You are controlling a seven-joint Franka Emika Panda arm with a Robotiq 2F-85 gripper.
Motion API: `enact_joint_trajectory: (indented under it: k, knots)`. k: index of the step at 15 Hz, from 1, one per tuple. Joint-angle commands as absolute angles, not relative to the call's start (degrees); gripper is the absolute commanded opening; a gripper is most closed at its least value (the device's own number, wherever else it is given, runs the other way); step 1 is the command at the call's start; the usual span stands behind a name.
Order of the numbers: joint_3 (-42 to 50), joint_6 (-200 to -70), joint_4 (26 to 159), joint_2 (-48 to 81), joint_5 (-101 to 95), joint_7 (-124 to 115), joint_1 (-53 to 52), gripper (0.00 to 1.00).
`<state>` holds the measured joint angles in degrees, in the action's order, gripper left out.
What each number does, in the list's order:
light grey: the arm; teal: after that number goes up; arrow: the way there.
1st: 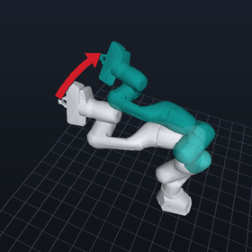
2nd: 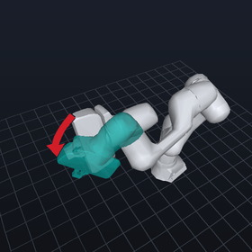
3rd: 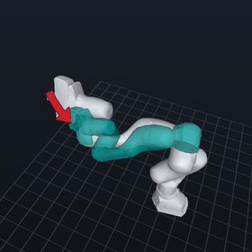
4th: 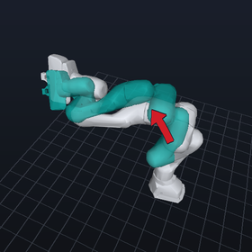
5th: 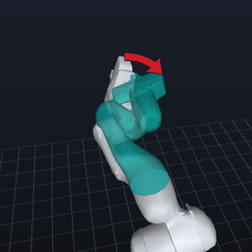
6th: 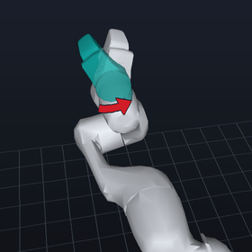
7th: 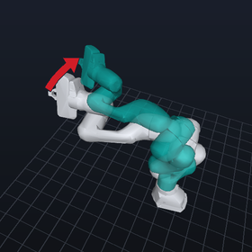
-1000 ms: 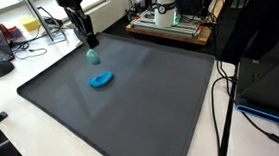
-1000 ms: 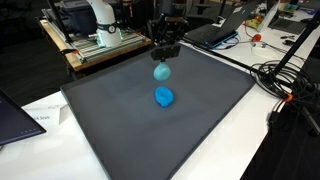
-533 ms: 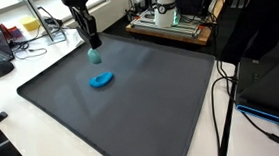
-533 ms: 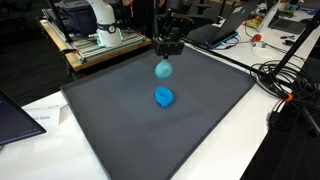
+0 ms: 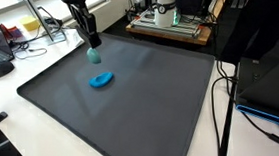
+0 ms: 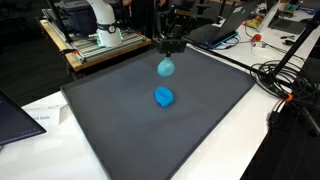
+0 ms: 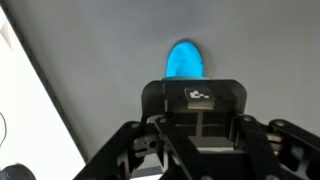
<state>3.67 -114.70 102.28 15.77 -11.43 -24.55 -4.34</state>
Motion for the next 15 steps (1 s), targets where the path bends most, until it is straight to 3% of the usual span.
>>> enact_joint_trajectory:
  k: [1, 15]
  knots:
    - [2.8, -108.6, 97.7, 16.2, -10.5, -23.4, -4.3, 0.22]
    - [3.8, -105.2, 96.8, 21.5, 8.6, -11.4, 5.4, 0.22]
